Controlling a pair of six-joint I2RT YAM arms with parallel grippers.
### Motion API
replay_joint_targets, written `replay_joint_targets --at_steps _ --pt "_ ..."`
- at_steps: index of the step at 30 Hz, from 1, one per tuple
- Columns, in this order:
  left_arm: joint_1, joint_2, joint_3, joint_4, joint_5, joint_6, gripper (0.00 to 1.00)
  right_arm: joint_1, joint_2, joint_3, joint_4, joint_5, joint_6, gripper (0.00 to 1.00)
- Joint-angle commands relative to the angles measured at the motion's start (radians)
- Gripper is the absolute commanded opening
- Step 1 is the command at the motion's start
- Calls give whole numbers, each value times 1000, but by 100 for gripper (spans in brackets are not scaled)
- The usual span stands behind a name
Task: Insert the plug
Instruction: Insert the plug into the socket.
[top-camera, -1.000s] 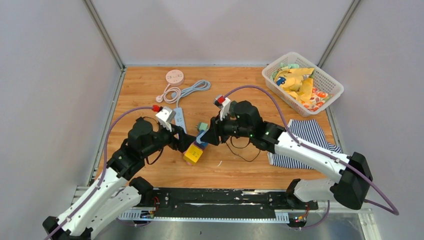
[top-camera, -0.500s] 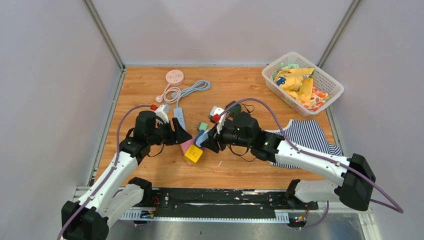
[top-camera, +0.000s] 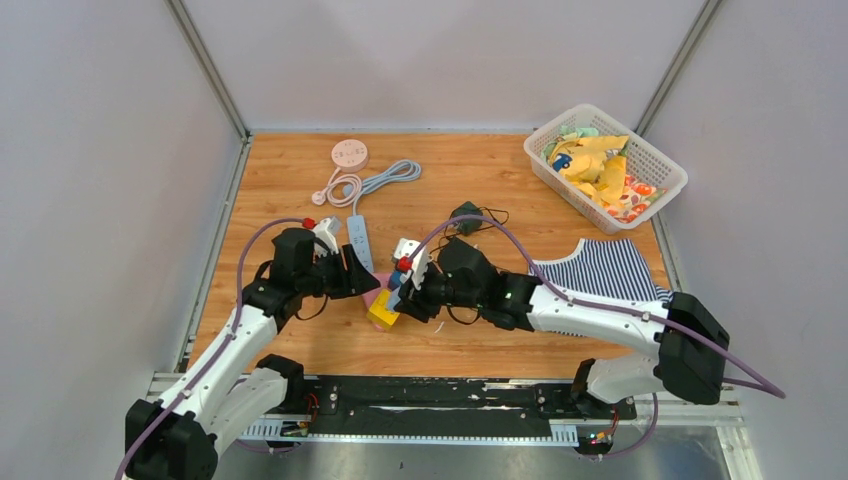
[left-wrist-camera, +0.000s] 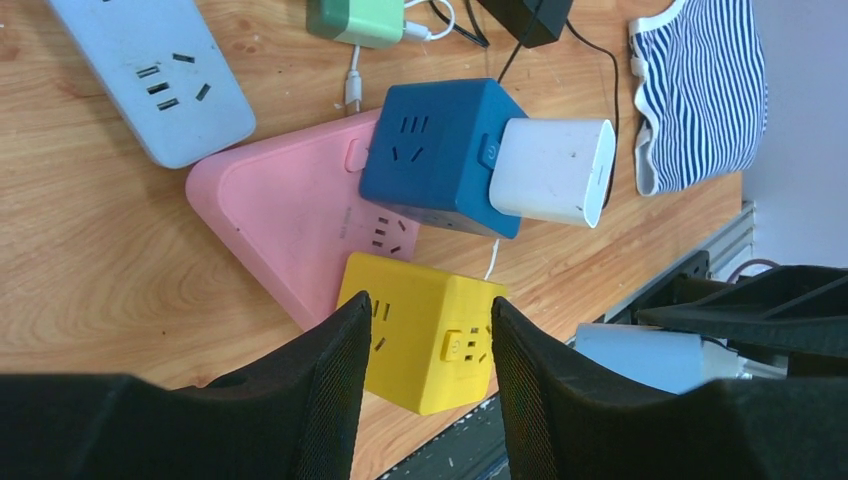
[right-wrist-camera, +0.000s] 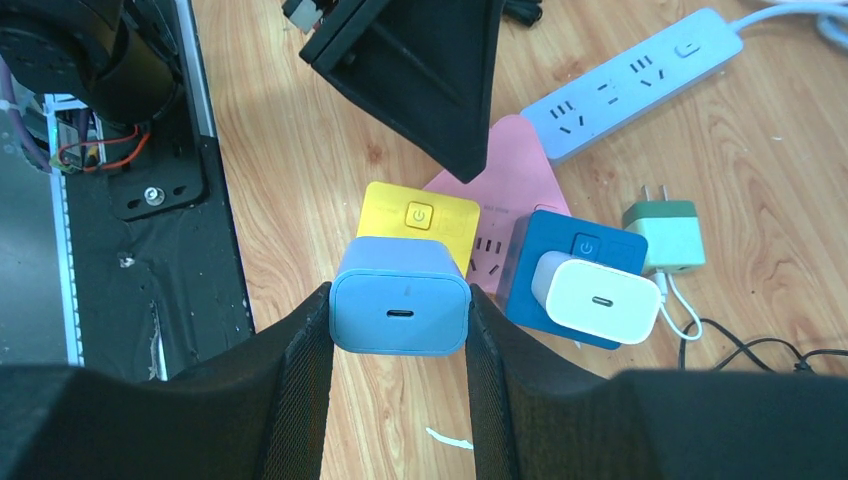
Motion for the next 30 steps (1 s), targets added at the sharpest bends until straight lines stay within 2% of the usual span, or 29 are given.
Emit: replay_joint_targets --at_steps 1,30 --pt "7 14 -16 -20 -27 1 49 24 37 44 6 12 -24 0" --pt "7 76 -46 37 11 -15 46 48 144 72 -21 82 -67 0"
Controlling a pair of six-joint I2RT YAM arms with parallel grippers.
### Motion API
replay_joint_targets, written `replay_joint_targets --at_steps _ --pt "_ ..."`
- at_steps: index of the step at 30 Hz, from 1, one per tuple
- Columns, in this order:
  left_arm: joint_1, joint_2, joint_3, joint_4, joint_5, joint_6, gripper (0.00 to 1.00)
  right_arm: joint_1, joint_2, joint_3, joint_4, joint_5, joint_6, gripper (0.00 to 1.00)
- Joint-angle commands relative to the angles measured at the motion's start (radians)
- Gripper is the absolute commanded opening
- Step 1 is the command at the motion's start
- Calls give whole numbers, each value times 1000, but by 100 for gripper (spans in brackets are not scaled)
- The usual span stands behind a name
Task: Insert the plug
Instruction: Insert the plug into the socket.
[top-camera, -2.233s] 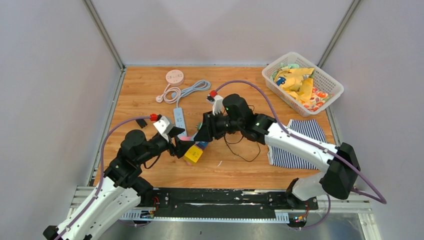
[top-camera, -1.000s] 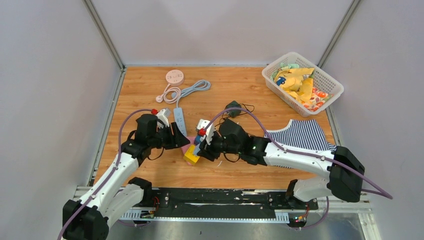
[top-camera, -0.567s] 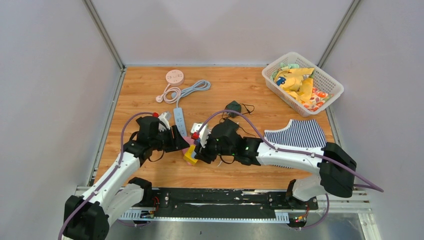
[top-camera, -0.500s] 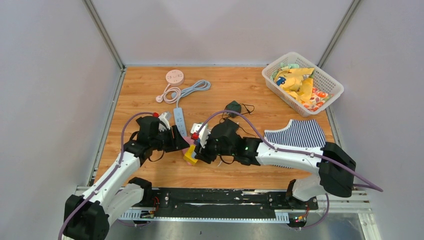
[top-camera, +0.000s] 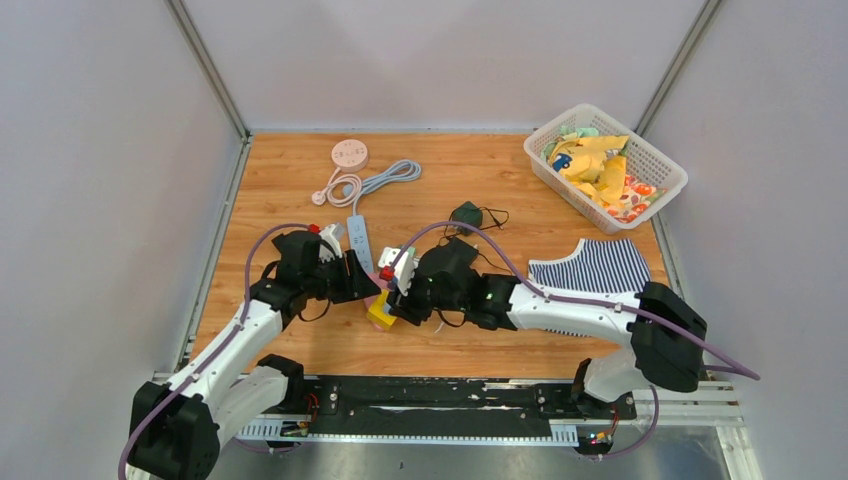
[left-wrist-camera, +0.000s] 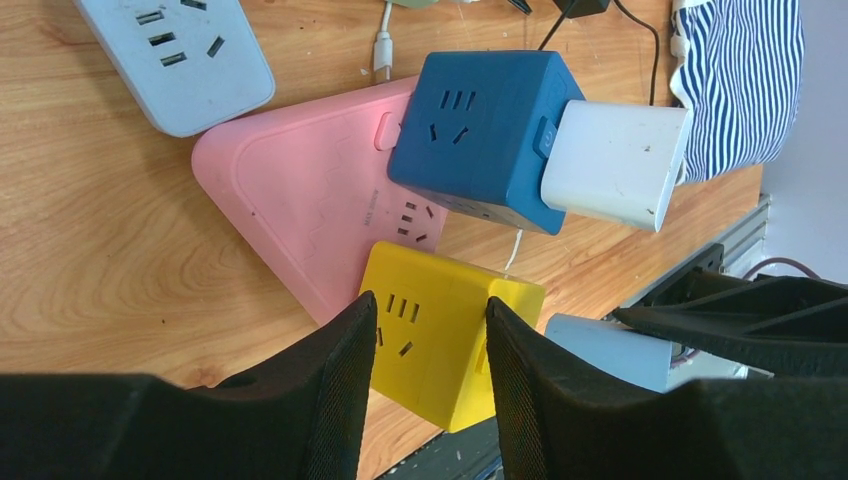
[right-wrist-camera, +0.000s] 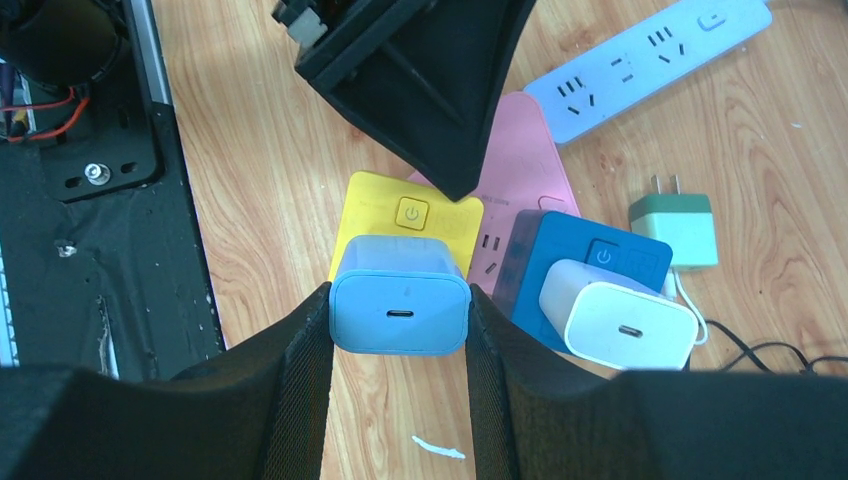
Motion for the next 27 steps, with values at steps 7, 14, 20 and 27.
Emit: replay_joint_targets --at_steps 7,14,20,27 --pt "7 13 -18 27 20 -9 41 15 45 43 -42 40 -27 0" --pt "7 25 -27 37 34 -15 38 23 65 102 -163 70 -46 0" --pt "6 26 -31 39 36 -13 38 23 54 125 -191 20 -14 0" --pt "6 23 -29 38 37 -11 38 21 59 140 -194 -5 1 0"
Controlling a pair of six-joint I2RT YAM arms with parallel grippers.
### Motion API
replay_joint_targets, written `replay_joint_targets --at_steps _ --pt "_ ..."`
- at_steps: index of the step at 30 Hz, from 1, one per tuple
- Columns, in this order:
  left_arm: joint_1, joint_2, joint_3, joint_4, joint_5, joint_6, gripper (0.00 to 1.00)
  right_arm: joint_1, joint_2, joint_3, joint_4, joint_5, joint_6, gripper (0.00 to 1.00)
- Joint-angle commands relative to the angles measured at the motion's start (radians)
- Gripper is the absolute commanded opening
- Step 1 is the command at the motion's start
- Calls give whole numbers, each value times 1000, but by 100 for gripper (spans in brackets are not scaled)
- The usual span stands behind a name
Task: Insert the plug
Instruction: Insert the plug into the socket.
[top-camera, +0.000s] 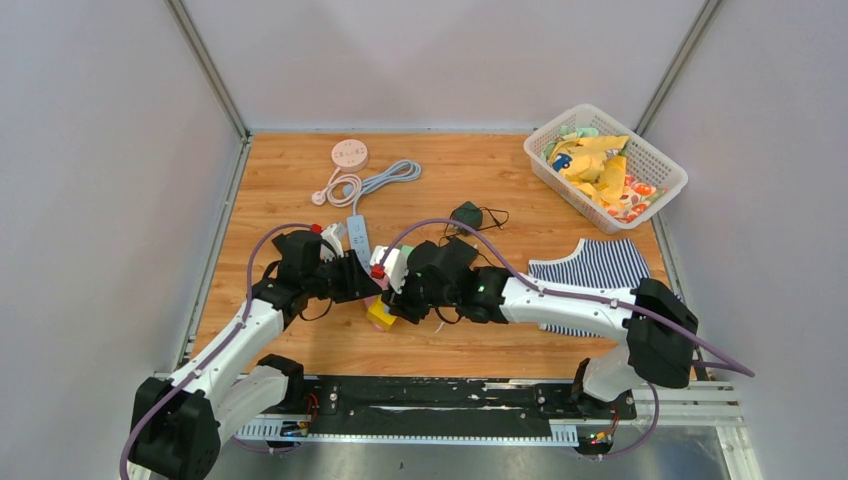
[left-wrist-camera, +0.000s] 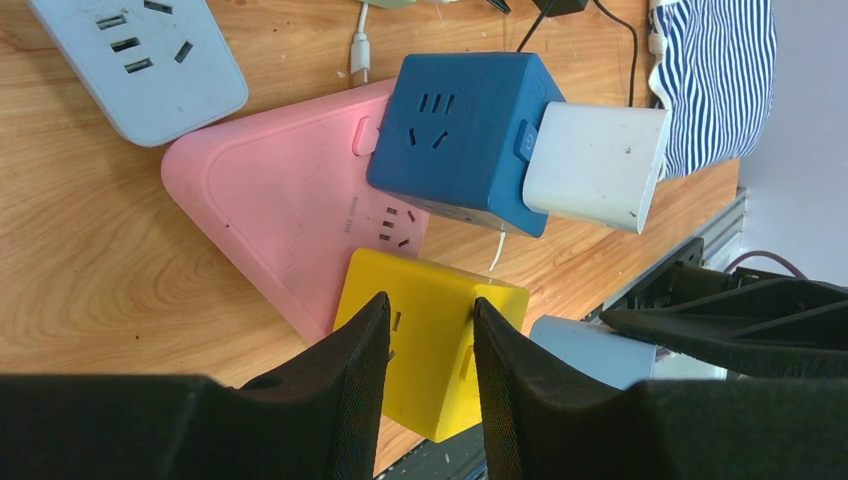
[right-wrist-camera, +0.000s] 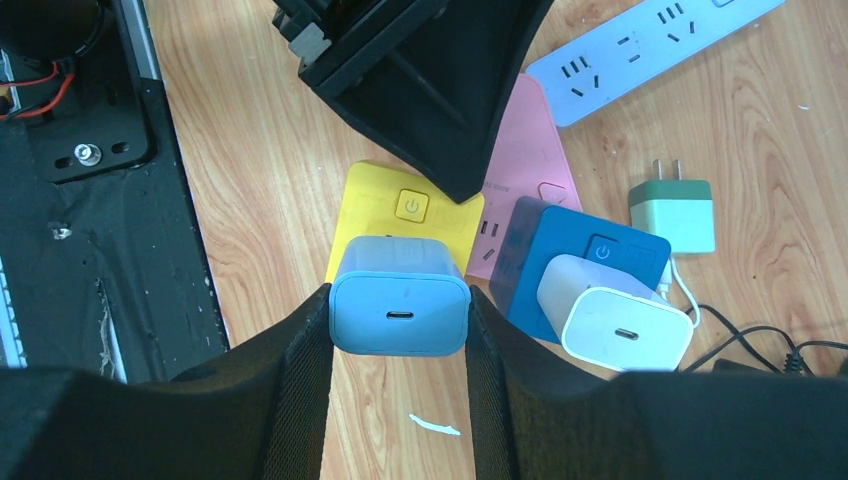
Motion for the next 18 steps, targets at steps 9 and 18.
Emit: replay_joint_targets --at_steps 9,18 --pt "7 3 -18 -8 1 7 38 14 31 32 -14 -10 24 0" --pt "6 11 -16 -3 5 10 37 14 45 32 -7 7 20 0"
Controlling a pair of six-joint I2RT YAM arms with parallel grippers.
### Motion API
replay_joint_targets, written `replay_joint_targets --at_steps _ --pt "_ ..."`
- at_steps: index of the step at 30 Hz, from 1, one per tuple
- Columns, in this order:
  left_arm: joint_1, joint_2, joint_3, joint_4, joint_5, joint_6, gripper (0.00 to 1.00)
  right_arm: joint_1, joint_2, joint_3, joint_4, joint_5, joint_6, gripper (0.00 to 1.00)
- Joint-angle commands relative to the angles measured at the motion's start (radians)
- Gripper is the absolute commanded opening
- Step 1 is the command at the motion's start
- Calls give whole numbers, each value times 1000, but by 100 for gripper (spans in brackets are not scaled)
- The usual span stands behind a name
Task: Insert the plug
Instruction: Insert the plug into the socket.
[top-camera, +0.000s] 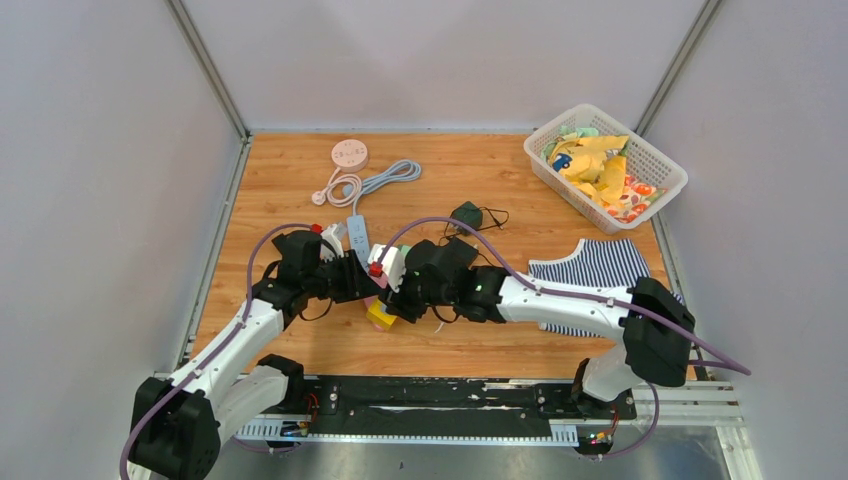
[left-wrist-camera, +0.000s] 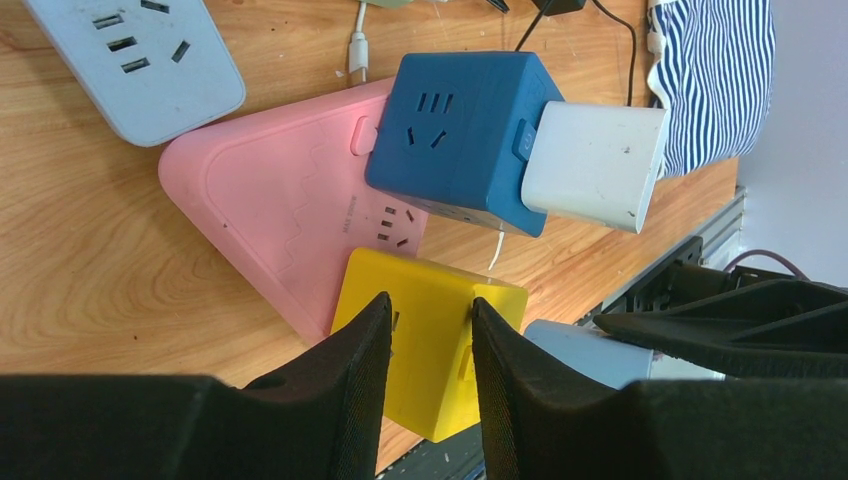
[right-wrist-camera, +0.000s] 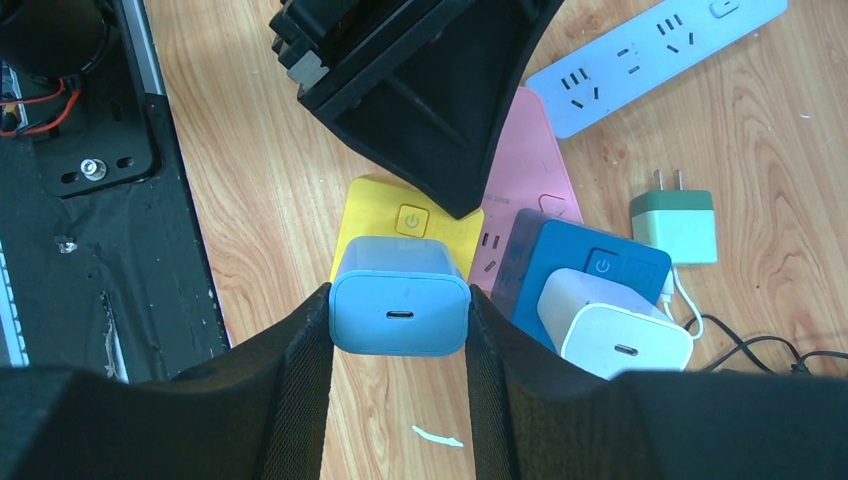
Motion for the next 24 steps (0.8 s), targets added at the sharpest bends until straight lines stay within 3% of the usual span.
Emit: replay_joint_targets --at_steps 1,24 --pt "7 10 -16 -3 2 9 37 14 33 18 -21 16 6 0" --pt "7 10 -17 1 7 10 36 14 56 81 -135 28 11 0"
